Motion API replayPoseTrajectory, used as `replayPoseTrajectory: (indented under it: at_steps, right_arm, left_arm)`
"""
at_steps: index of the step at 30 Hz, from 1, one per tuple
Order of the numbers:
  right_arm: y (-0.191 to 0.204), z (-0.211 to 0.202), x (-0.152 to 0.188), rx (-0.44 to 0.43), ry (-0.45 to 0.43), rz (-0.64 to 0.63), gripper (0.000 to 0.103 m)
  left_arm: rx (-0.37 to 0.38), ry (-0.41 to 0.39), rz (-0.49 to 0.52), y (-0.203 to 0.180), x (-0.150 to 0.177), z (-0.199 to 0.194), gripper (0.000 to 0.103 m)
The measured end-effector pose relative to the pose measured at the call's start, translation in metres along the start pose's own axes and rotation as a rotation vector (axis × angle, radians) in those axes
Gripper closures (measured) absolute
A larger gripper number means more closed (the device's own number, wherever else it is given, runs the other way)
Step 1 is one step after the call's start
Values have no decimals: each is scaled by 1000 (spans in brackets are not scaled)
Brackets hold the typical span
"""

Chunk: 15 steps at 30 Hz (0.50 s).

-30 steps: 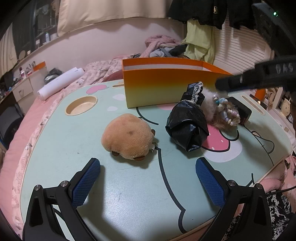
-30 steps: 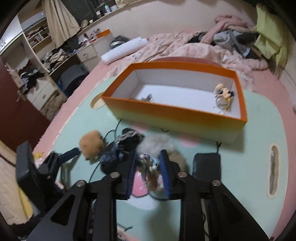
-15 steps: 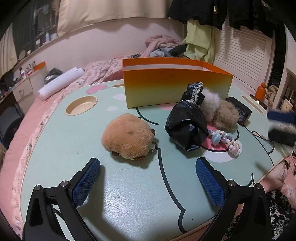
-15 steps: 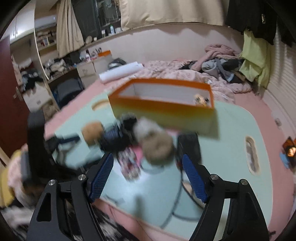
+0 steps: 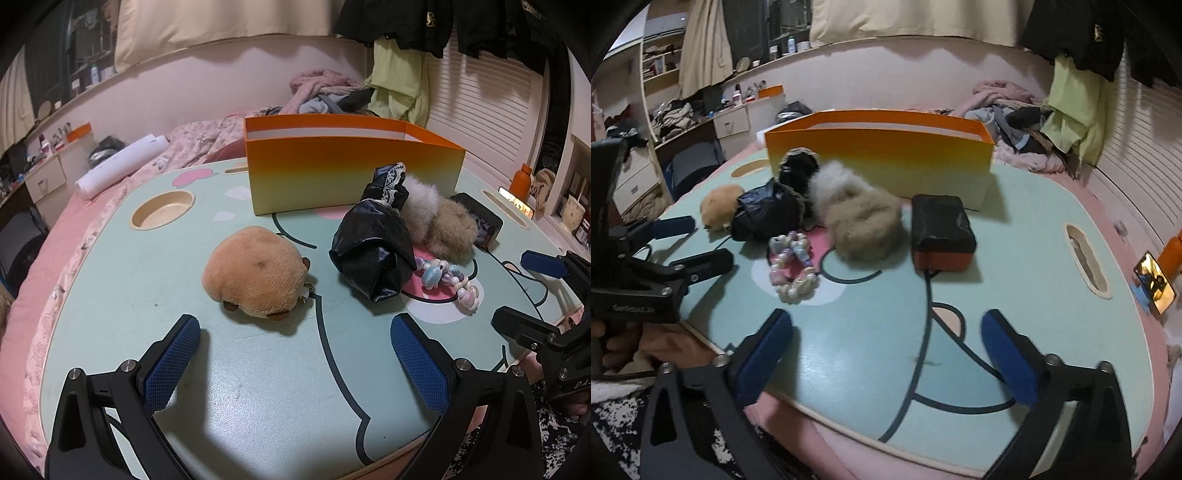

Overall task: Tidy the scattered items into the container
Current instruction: 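Reach into the orange box and grasp the cartoon figurine with the left gripper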

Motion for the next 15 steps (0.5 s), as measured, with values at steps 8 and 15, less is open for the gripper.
replayPoseTrajectory:
  at_steps: [8, 15]
  right_arm:
    - [0, 0, 0, 0, -3, 0, 0]
    - [0, 0, 0, 0, -3, 0, 0]
  left_arm:
    - [1, -1, 0, -1, 0, -1, 0]
    - [2, 0, 0, -1, 0, -3, 0]
Point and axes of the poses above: each gripper's, at about its wrist camera, not at the fingertips, and z roughly the way its jaws point, y to its left, x to its underside, the point moved 4 cm from there along z, roughly the way its jaws point, and after that the axes turned 6 degrees about z, right-handed, at the moved point
